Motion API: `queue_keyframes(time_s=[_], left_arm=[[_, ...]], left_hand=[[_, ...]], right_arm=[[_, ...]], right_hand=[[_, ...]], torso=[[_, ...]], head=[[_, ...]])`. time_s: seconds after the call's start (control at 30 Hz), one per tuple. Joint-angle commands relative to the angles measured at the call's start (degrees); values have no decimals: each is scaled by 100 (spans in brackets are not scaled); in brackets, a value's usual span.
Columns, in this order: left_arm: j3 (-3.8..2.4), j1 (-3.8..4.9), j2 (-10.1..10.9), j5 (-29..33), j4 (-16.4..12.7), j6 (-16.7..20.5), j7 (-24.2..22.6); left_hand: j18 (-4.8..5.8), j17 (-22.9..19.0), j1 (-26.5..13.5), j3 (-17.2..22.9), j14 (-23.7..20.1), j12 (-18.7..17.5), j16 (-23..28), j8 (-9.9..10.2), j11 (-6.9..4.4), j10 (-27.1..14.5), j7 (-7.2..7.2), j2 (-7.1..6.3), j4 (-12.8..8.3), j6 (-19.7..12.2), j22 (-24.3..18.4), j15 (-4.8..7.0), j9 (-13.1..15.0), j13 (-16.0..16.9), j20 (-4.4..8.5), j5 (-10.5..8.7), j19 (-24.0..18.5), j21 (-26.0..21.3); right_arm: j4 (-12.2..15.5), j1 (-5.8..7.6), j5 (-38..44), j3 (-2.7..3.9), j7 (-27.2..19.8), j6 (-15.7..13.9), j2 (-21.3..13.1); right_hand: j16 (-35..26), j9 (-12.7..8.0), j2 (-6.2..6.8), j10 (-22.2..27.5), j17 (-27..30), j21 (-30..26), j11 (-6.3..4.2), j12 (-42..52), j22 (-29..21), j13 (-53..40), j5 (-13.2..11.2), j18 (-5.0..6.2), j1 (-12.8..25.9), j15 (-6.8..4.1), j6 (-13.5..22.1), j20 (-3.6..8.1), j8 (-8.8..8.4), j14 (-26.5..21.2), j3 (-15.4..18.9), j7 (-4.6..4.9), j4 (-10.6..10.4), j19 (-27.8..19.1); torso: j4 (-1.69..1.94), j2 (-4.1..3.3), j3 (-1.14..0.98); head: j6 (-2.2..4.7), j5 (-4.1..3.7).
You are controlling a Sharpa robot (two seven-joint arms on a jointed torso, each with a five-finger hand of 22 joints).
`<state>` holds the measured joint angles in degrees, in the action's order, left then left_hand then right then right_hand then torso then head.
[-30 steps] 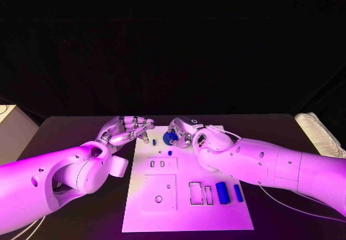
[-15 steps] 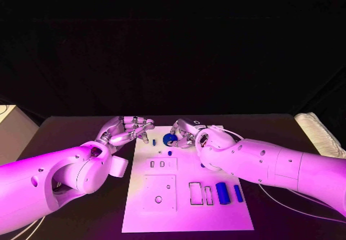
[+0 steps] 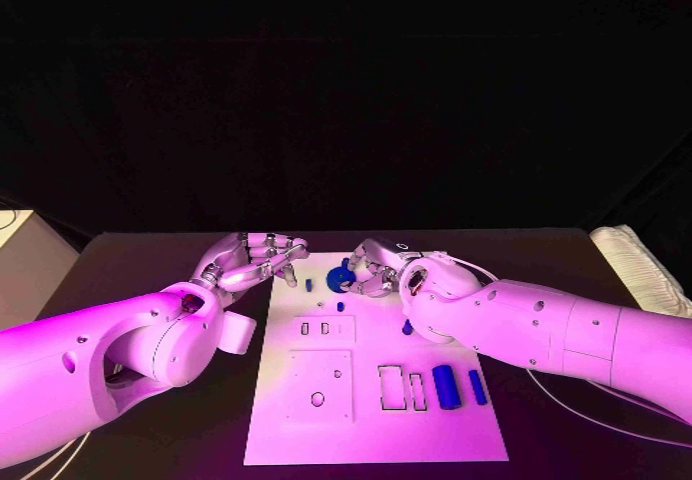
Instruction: Assemble the parts on the task board
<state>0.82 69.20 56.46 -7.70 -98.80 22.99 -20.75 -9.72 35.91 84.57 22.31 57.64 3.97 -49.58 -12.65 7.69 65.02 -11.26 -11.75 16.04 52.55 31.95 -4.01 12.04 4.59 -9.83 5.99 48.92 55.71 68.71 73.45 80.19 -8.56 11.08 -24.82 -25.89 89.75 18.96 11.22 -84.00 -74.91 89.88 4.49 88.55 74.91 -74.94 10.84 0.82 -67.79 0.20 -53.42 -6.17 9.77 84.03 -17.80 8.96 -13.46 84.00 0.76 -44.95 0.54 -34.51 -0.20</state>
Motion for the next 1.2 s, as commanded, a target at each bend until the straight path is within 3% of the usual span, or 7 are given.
queue_keyframes(time_s=[0.03,0.27,0.4,0.5,0.67,1.03,1.2], left_arm=[[-4,7,4,3,5,-83,-21],[-4,7,17,3,44,-81,-23],[-3,6,20,4,64,-86,-26],[-3,5,13,5,75,-102,-31],[-2,3,-6,7,88,-123,-37],[0,-2,-62,12,127,-163,-37],[0,-3,-84,12,140,-175,-38]], left_hand=[[-73,-6,-39,25,-38,24,-22,-16,14,-13,-16,10,2,-28,5,-5,7,6,0,-38,-41,28],[-73,-6,-39,25,-38,24,-22,-16,14,-13,-16,10,2,-28,5,-5,7,6,0,-38,-41,28],[-73,-6,-39,25,-38,24,-22,-16,14,-13,-16,10,2,-28,5,-5,7,6,0,-38,-41,28],[-73,-6,-39,25,-38,24,-22,-16,14,-13,-16,10,2,-28,5,-5,7,6,0,-38,-41,28],[-73,-9,-41,30,-42,22,-26,-15,16,-19,-17,12,2,-33,11,-7,9,6,-2,-37,-50,39],[-74,-10,-40,32,-45,23,-28,-15,15,-20,-16,12,1,-34,15,-7,10,7,-2,-37,-55,45],[-74,-10,-40,32,-45,23,-28,-15,15,-20,-16,12,1,-34,15,-7,10,7,-2,-37,-55,45]], right_arm=[[113,-11,-10,-10,7,-295,-134],[480,79,-427,9,-423,-824,-558],[779,184,-952,27,-787,-896,-923],[1055,282,-1391,37,-1047,-718,-1352],[1274,363,-1759,43,-1302,-342,-1932],[1177,351,-1619,32,-1508,159,-2610],[1023,296,-1476,25,-1522,233,-2643]], right_hand=[[25,-12,-51,-482,-1509,12,-8,26,1509,-1387,-5,-82,7,17,-33,-24,4,597,-4,4,-29,600],[25,-13,-40,-463,-1509,12,-10,6,1509,-1367,-6,-82,-11,14,-29,-21,2,597,1,3,-21,600],[25,-20,-51,-439,-1509,12,-12,-18,1509,-1344,-4,-82,-138,8,-11,-13,-8,597,-31,4,33,600],[25,-23,-36,-436,-1509,12,-13,-23,1509,-1342,-6,-82,-405,5,-21,-8,-5,597,-120,7,192,600],[25,-34,48,-430,-1509,12,-5,-30,1509,-1336,-9,-82,-718,11,-36,-12,-8,597,-220,18,409,600],[25,-59,177,-410,-1509,12,4,-52,1509,-1317,-6,-82,-1098,20,-46,-20,-26,597,-324,32,690,600],[25,-76,219,-387,-1509,12,15,-77,1509,-1294,-9,-82,-1165,27,-13,-25,-54,597,-337,45,752,600]], torso=[[-16,6,-3],[-45,35,-17],[-69,59,-30],[-99,90,-30],[-148,123,-42],[-187,140,-85],[-185,131,-78]], head=[[9,5],[30,1],[38,4],[30,4],[28,22],[15,-18],[14,-31]])
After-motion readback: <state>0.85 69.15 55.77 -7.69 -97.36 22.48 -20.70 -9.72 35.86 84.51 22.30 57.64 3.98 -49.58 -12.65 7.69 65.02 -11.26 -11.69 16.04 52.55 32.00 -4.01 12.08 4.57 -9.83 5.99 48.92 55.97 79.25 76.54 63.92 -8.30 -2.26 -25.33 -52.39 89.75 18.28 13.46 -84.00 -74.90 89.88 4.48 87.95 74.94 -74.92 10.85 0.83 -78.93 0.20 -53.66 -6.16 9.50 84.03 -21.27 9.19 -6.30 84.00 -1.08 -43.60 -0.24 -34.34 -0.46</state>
